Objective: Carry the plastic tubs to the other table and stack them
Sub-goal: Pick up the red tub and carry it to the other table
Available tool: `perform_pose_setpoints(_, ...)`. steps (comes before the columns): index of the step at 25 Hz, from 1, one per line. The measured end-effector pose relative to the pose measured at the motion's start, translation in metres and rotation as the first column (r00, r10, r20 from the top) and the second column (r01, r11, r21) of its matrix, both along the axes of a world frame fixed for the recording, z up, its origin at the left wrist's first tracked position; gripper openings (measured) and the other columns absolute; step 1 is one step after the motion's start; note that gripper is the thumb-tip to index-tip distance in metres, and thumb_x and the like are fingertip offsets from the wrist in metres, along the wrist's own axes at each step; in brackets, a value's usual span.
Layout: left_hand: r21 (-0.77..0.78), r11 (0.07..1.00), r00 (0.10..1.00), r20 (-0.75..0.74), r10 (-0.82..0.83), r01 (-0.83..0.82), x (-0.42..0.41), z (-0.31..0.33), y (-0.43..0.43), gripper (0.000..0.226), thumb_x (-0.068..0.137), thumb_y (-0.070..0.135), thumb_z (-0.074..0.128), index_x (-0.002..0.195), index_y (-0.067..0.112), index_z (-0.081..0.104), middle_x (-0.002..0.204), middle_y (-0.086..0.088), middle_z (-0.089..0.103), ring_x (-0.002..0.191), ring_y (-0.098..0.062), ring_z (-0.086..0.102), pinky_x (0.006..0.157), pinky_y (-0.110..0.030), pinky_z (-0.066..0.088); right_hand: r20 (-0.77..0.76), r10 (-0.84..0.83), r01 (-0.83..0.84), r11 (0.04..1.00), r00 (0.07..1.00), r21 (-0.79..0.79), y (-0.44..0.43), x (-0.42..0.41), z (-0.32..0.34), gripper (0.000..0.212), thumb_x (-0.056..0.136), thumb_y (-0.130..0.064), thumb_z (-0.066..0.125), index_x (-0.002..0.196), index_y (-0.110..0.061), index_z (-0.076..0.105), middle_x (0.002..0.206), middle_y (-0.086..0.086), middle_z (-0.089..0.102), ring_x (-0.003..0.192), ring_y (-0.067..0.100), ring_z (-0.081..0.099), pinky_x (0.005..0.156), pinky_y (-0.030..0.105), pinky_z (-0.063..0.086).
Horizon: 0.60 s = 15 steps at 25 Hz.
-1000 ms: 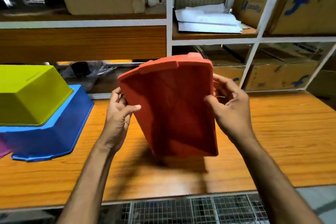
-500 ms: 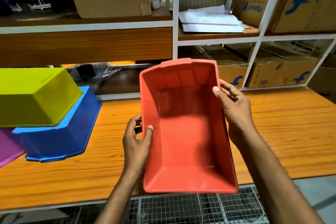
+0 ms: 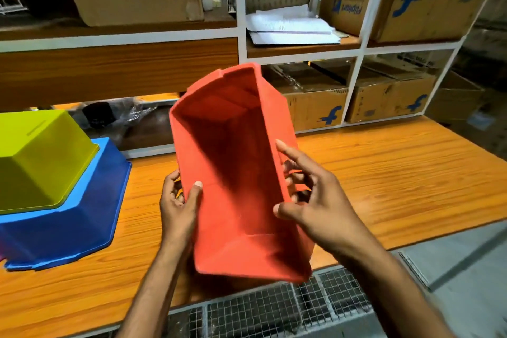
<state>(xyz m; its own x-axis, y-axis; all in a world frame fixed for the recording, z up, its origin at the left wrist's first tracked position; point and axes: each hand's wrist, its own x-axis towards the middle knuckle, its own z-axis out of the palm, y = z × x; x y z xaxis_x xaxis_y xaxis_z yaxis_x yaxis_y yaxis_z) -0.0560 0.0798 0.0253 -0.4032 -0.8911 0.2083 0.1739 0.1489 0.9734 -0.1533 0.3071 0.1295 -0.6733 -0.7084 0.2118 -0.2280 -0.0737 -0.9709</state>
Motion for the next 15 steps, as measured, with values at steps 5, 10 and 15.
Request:
perform_pose_setpoints(5, 0.168, 0.957, 0.963, 0.089, -0.254, 0.237, -0.01, -0.017, 0.007, 0.062, 0.095, 0.003, 0.068, 0.149, 0.027, 0.05, 0.117, -0.007, 0.069, 0.097, -0.015, 0.068, 0.083, -0.031, 0.058, -0.506, -0.137, 0.248, 0.956, 0.852, 0.16, -0.02, 0.054, 0.0, 0.099, 0.065, -0.002, 0.06, 0.149, -0.053, 0.042, 0.104, -0.021, 0.048, 0.095, 0.003, 0.055, 0.08, 0.021, 0.053)
perform_pose_setpoints(10, 0.222, 0.907, 0.921, 0.073, -0.382, 0.358, 0.006, 0.0, 0.007, 0.066, 0.097, -0.007, 0.059, 0.151, 0.029, 0.049, 0.122, -0.003, 0.066, 0.088, 0.0, 0.07, 0.077, -0.02, 0.058, -0.123, -0.221, 0.223, 0.975, 0.967, -0.003, -0.005, 0.009, 0.003, 0.087, 0.059, 0.017, 0.053, 0.128, -0.033, 0.064, 0.1, -0.007, 0.054, 0.072, -0.002, 0.049, 0.063, 0.015, 0.045)
perform_pose_setpoints(15, 0.166, 0.882, 0.885, 0.082, -0.458, 0.441, 0.01, 0.029, 0.015, 0.063, 0.088, -0.008, 0.071, 0.137, 0.03, 0.057, 0.121, -0.007, 0.064, 0.094, -0.023, 0.057, 0.074, -0.023, 0.059, 0.038, -0.263, 0.263, 0.965, 0.964, 0.006, 0.035, -0.029, -0.003, 0.092, 0.061, 0.036, 0.047, 0.122, -0.031, 0.06, 0.098, 0.004, 0.048, 0.081, 0.018, 0.041, 0.053, 0.031, 0.039)
